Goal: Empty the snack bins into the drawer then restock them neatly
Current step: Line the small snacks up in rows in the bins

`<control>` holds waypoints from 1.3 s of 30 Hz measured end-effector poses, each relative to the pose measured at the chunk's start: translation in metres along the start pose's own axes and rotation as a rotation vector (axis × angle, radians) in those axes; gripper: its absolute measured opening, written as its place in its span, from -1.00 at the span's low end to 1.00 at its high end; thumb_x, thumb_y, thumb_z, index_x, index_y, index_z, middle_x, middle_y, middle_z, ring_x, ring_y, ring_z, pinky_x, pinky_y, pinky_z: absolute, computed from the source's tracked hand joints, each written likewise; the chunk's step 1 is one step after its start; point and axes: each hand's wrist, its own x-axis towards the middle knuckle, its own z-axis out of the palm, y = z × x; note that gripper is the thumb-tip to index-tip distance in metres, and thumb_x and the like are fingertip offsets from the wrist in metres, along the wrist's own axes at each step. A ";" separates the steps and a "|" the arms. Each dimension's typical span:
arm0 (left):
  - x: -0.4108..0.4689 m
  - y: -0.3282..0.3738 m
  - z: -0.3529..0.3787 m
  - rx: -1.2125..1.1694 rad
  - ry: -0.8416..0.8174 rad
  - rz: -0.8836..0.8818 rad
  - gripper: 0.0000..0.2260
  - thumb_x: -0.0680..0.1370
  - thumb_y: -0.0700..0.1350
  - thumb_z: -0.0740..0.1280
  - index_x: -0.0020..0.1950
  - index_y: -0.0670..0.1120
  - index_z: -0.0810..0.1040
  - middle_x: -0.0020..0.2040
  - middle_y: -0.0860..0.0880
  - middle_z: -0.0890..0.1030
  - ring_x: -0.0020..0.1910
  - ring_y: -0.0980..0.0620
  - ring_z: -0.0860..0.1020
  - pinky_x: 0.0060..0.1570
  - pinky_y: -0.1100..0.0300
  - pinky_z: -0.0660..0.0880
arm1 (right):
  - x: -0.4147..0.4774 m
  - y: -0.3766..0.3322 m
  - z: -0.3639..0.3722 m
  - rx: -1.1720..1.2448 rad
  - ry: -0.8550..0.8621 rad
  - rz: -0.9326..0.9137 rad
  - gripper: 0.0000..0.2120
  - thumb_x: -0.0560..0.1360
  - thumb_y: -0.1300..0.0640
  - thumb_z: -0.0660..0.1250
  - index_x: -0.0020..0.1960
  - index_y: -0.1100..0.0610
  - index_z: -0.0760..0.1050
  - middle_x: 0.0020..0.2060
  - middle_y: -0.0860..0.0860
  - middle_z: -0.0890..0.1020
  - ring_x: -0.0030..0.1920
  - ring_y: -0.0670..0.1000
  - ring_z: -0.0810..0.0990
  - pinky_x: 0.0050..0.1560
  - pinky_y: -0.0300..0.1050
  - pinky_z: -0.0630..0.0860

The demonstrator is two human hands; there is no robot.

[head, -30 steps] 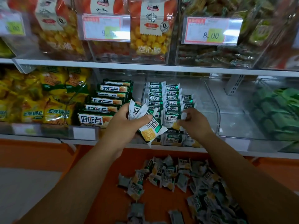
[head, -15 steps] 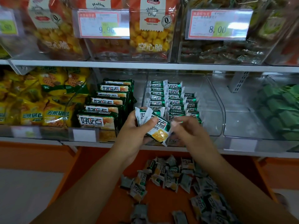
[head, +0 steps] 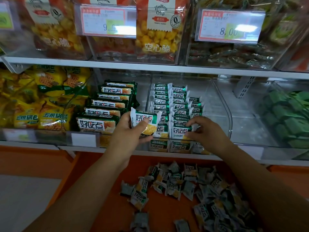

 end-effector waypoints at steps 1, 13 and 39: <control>0.001 -0.001 -0.001 0.011 -0.024 0.003 -0.54 0.59 -0.11 0.32 0.47 0.02 0.32 0.33 0.19 0.30 0.06 0.17 0.52 0.00 0.09 0.61 | 0.003 0.001 0.002 -0.009 -0.012 -0.007 -0.79 0.43 0.11 0.49 -0.06 -0.10 0.50 0.11 0.00 0.51 -0.14 -0.08 0.58 -0.27 -0.54 0.36; 0.007 -0.016 -0.003 -0.103 -0.087 -0.203 -0.51 0.57 -0.14 0.37 0.49 -0.07 0.35 0.46 -0.02 0.37 0.29 -0.06 0.48 0.00 0.06 0.62 | 0.003 0.010 0.001 -0.111 -0.020 -0.013 -0.76 0.45 0.01 0.46 0.10 -0.10 0.53 0.05 -0.05 0.50 -0.06 -0.07 0.54 -0.13 -0.44 0.40; 0.019 -0.002 -0.002 0.069 -0.080 0.040 -0.83 0.54 -0.04 0.39 0.12 0.03 0.61 0.10 -0.13 0.58 0.13 -0.05 0.59 -0.08 0.26 0.58 | 0.004 0.002 0.007 -0.167 0.014 -0.104 -0.73 0.41 0.00 0.49 0.09 -0.16 0.60 0.03 -0.03 0.37 0.02 -0.11 0.43 0.12 -0.23 0.42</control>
